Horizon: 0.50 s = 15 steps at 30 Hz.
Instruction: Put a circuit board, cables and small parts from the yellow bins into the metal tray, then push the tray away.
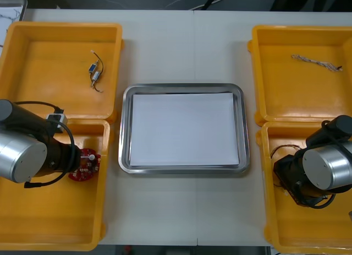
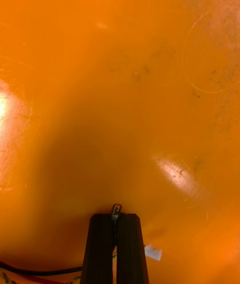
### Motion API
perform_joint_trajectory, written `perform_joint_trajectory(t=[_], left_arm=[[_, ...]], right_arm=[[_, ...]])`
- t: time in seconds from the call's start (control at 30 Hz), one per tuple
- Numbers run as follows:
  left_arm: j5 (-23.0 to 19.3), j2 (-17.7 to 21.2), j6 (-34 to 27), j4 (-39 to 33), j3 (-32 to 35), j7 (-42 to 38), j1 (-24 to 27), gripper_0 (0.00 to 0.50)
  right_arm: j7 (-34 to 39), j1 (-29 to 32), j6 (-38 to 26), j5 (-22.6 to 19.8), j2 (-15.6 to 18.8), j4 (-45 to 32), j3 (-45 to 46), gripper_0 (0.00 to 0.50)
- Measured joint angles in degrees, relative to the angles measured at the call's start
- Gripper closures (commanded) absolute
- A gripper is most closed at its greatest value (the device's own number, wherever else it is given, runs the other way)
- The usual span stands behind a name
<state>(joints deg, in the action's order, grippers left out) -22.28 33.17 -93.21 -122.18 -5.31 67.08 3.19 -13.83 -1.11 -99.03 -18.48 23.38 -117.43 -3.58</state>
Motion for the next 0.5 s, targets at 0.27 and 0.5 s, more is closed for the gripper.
perform_joint_trajectory(t=[0.27, 0.5], left_arm=[[0.2, 0.0, 0.3, 0.0, 0.0, 0.0, -0.7, 0.035], [0.2, 0.0, 0.7, 0.1, 0.0, 0.0, -0.8, 0.083]], right_arm=[[-0.1, 0.0, 0.0, -0.2, 0.3, 0.0, 0.0, 0.500], [-0.8, -0.1, 1.1, -1.9, 4.1, -0.4, 0.0, 0.500]])
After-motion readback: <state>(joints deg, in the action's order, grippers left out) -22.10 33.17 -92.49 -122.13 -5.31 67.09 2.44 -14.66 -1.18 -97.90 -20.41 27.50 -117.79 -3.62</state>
